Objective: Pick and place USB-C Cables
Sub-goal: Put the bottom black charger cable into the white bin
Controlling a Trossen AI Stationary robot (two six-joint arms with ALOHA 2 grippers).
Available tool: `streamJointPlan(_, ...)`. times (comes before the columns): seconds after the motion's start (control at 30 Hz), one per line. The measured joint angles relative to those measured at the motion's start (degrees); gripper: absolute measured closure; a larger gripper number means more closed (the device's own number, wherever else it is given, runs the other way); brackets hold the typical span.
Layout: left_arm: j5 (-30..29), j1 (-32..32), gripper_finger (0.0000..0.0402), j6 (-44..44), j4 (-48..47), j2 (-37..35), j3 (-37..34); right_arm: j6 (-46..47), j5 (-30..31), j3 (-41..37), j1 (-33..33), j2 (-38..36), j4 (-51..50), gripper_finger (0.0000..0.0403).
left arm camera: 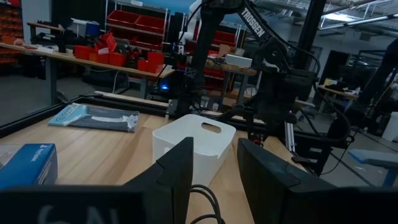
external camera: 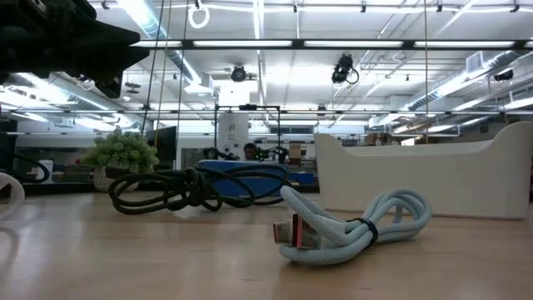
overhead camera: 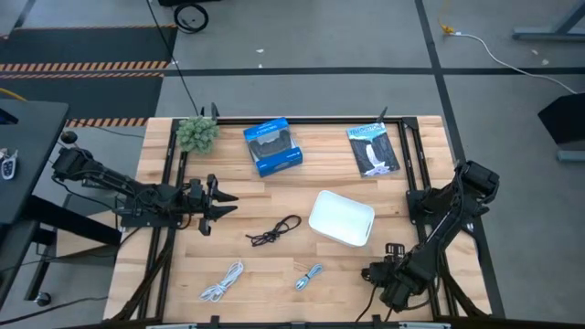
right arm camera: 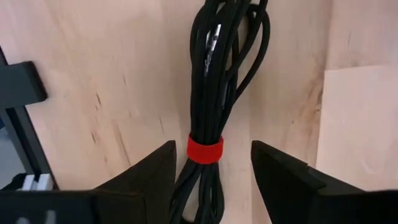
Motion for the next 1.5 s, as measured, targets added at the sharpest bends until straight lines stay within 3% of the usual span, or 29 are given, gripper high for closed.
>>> streamJointPlan(0.47,0.0,0.0,0.0269,0.0,0.0,0.0,0.0,0.0,2.1,-3.6,2.4,0.0,5.4,0.0214)
streamJointPlan(0.8,0.0,0.0,0.0269,0.0,0.0,0.0,0.0,1.2,2.1,-5.6,2.5,0.0,5.1,0.0284)
streamJointPlan(1.0,0.0,0.0,0.0269,0.0,0.0,0.0,0.0,1.4,1.7,-6.6,2.5,-0.3,6.5,0.0303)
streamJointPlan(1.23,0.0,0.0,0.0269,0.0,0.0,0.0,0.0,-1.2,0.6,-4.0,1.9,0.0,2.0,0.0345)
streamJointPlan(1.5,0.0,0.0,0.0269,0.0,0.0,0.0,0.0,-10.8,3.7,4.6,-0.9,0.0,-6.0,0.0348)
